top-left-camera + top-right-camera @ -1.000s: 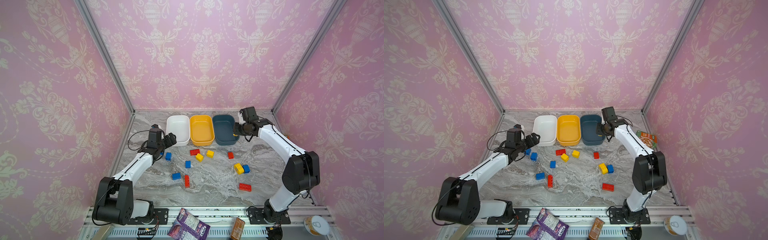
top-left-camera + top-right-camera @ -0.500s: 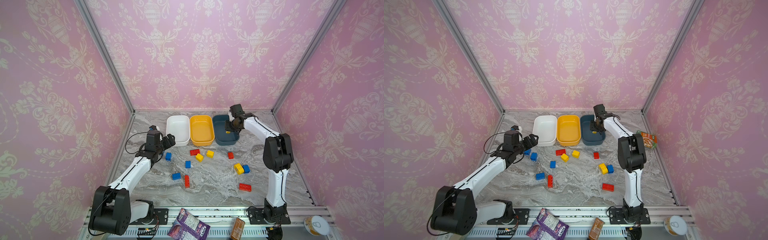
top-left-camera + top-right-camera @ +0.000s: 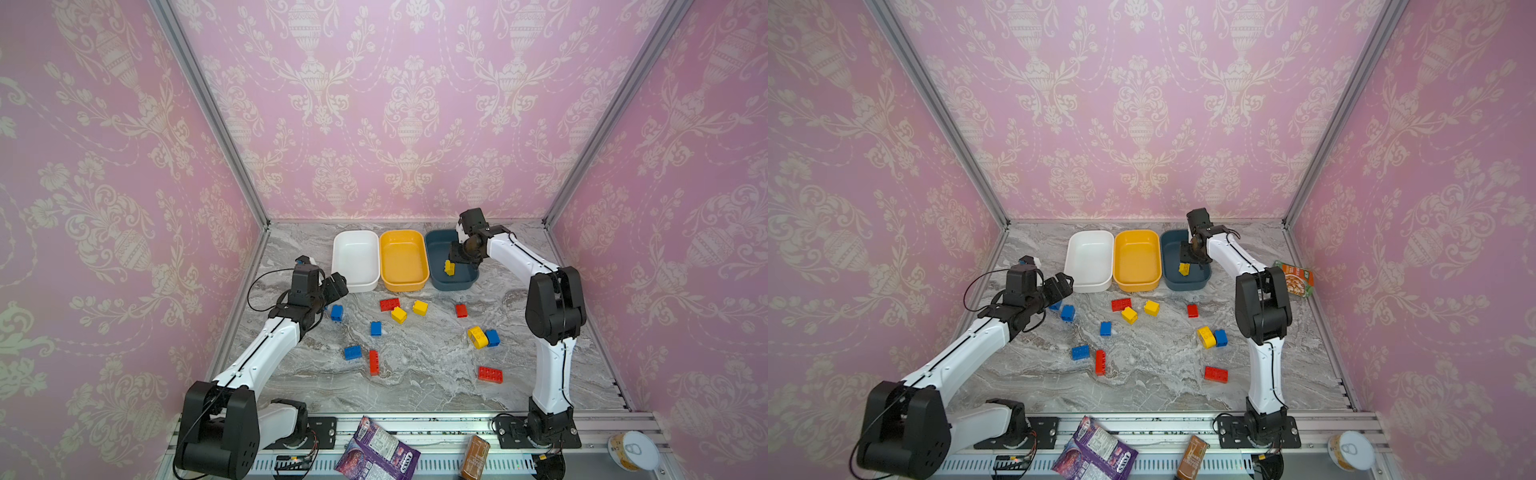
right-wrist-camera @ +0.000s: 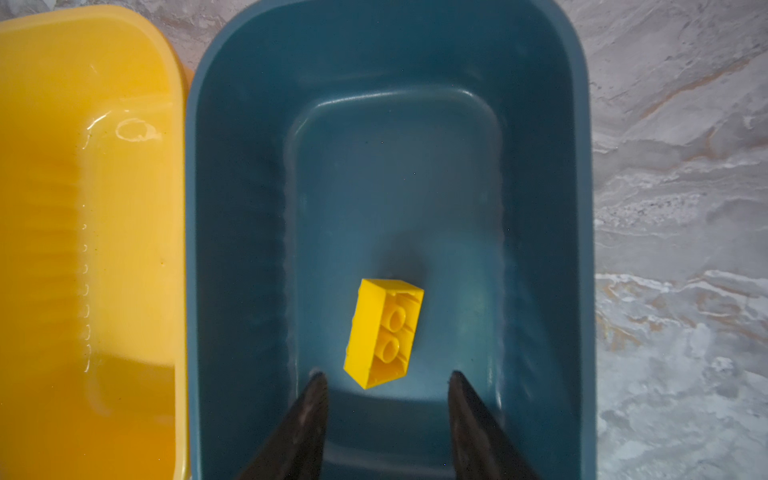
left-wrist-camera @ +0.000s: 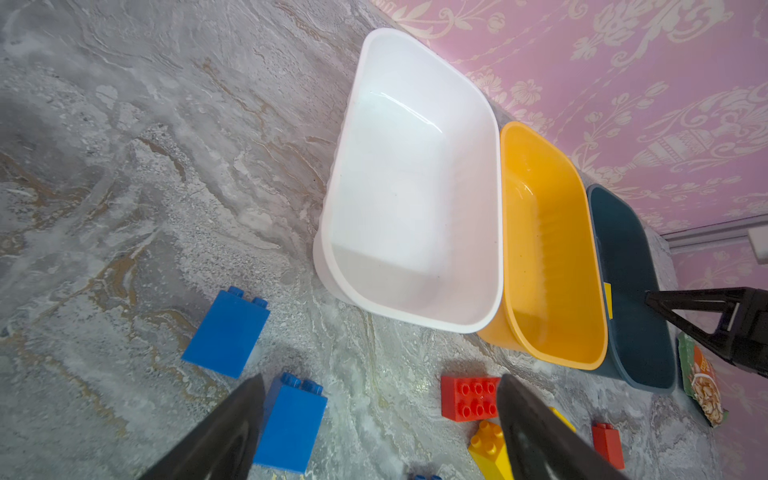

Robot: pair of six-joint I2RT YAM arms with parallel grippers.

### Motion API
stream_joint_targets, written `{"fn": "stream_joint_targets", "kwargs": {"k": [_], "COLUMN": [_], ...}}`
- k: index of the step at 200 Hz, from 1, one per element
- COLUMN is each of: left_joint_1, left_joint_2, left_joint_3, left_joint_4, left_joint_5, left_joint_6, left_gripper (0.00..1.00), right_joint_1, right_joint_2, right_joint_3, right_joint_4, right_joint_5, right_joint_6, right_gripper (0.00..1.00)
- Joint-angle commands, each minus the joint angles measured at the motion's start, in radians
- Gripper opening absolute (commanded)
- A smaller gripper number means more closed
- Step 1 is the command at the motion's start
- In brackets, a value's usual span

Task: Sort the legos into containers by color
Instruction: 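Carry the yellow brick into the teal container and open the right gripper, then grasp a blue brick with the left gripper while the right gripper withdraws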

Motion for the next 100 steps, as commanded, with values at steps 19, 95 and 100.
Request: {"fn": "stream_joint_targets", "kwargs": {"k": [19, 95, 100], "left_joint_1": [-0.005, 0.000, 0.001], "left_joint_2": [-0.008, 0.107, 0.119], "left_joint_3": [0.046, 0.198, 0.209], "left_joint_4": [-0.123, -0.369, -0.381], "left_joint_5": [-0.075, -0.170, -0.168], "left_joint_6": [0.015, 0.155, 0.170], "left_gripper": [0.89, 0.81, 0.80], "right_joint_1": [0.006, 0.009, 0.009], "right_joint_2": [-0.112, -0.326, -0.345], "right_joint_3": [-0.060, -0.277, -0.297], "right_joint_4": [0.012, 0.027, 0.025], "right_joint_5": [-0.034, -0.131, -0.133], "right_joint_6": [0.012, 0.038, 0.040], "right_gripper": [0.54, 0.70, 0.72]}}
